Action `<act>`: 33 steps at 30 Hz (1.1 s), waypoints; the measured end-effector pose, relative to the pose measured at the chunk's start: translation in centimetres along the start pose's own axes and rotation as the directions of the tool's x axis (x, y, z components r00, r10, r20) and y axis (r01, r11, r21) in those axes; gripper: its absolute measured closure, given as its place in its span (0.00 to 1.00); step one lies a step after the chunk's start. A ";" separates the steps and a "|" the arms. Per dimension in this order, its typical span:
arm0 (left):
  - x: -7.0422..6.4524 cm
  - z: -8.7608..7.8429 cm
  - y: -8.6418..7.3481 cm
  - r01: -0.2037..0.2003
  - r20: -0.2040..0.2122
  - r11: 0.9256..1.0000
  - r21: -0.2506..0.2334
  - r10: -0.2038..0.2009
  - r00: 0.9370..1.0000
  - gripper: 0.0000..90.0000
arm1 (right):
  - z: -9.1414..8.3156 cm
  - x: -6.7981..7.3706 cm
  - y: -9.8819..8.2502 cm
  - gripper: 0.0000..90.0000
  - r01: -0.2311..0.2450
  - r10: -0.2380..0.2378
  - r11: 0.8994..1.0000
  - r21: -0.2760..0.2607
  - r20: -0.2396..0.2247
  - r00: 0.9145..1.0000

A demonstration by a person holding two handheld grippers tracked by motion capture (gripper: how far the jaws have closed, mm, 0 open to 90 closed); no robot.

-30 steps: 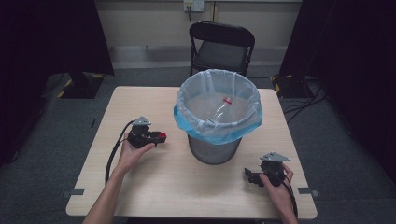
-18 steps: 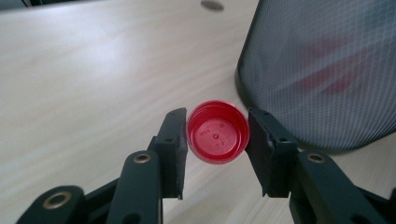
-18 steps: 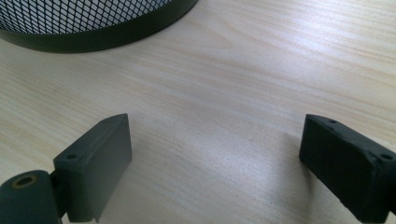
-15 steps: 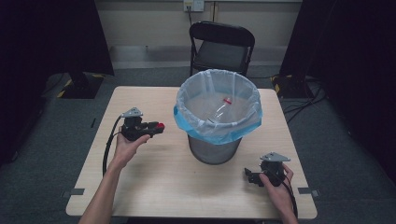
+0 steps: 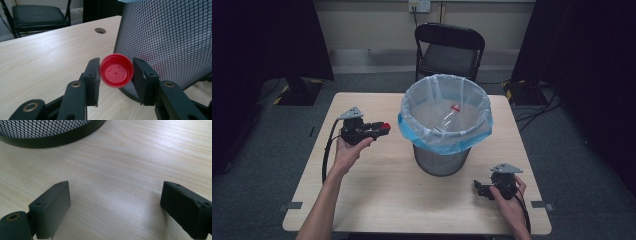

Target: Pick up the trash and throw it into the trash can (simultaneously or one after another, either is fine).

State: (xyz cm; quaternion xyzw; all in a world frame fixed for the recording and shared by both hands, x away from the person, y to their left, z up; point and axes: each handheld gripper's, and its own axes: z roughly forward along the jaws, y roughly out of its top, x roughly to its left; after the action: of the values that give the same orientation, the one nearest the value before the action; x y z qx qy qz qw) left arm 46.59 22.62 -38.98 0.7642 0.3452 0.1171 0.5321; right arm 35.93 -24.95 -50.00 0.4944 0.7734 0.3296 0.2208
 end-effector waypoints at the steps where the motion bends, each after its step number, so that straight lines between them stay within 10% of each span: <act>1: 0.0 -0.1 0.1 0.005 0.002 1.000 -0.006 -0.005 1.000 0.66 | 0.0 0.0 0.0 0.09 0.001 -0.001 1.000 0.000 0.000 1.000; 33: -0.7 -3.3 5.5 -0.015 0.018 0.988 -0.157 0.018 1.000 0.66 | 0.0 0.0 0.0 0.09 0.000 0.000 1.000 0.000 0.000 1.000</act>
State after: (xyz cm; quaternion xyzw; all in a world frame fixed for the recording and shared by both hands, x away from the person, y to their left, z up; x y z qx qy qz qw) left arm 46.51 23.51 -32.55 0.7240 0.3236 0.1408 0.5927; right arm 35.93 -24.95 -50.01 0.4944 0.7734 0.3297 0.2208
